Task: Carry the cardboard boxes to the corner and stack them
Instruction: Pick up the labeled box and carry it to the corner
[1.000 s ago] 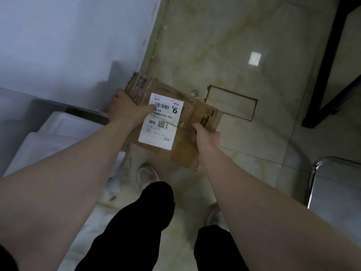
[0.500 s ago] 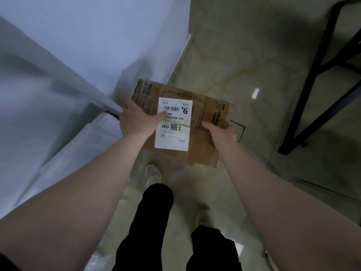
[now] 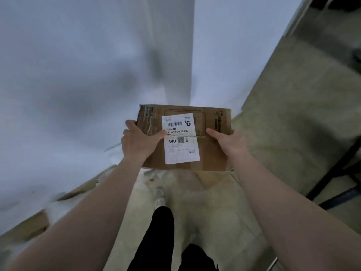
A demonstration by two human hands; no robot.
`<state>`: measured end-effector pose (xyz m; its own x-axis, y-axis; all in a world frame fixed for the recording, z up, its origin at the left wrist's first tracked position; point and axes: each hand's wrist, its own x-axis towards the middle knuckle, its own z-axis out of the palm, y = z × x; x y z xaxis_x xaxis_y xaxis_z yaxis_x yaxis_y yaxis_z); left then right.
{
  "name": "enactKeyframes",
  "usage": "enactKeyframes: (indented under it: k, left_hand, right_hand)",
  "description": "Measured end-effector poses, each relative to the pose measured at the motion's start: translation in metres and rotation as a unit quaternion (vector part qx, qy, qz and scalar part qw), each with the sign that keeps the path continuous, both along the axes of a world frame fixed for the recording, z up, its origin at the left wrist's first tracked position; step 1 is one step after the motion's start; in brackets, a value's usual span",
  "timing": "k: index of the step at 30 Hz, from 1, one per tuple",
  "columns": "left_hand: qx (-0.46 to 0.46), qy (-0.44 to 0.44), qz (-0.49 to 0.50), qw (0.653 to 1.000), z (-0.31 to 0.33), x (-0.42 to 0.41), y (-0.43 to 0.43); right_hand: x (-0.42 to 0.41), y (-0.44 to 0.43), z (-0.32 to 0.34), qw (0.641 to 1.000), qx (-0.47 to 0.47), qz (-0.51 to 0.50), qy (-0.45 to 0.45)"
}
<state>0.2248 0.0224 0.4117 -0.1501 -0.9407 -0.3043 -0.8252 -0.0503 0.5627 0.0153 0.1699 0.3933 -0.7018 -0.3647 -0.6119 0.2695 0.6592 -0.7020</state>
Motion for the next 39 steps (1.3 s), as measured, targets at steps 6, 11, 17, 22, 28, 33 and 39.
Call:
enactKeyframes:
  k: [6, 11, 17, 22, 28, 33, 39]
  left_hand:
    - [-0.015, 0.036, 0.113, 0.993, 0.091, 0.160, -0.009]
    - [-0.020, 0.067, 0.198, 0.978, 0.139, 0.308, -0.006]
    - [-0.072, 0.081, 0.300, 0.948, 0.182, 0.513, 0.020]
    - [-0.108, 0.061, 0.392, 0.911, 0.206, 0.678, 0.056]
    - [-0.138, 0.045, 0.500, 0.854, 0.222, 0.837, 0.128]
    - [-0.144, 0.060, 0.560, 0.814, 0.224, 0.926, 0.188]
    - [-0.129, 0.034, 0.646, 0.752, 0.216, 1.006, 0.234]
  right_hand:
    - [0.113, -0.064, 0.095, 0.983, -0.035, 0.173, 0.059]
    - [0.237, -0.120, 0.147, 0.949, -0.058, 0.292, 0.100]
    - [0.429, -0.173, 0.190, 0.887, -0.091, 0.438, 0.113]
    - [0.605, -0.198, 0.209, 0.835, -0.120, 0.524, 0.115]
    - [0.802, -0.204, 0.232, 0.749, -0.156, 0.634, 0.109]
    - [0.936, -0.196, 0.230, 0.681, -0.163, 0.709, 0.086]
    - [1.075, -0.184, 0.214, 0.601, -0.155, 0.782, 0.055]
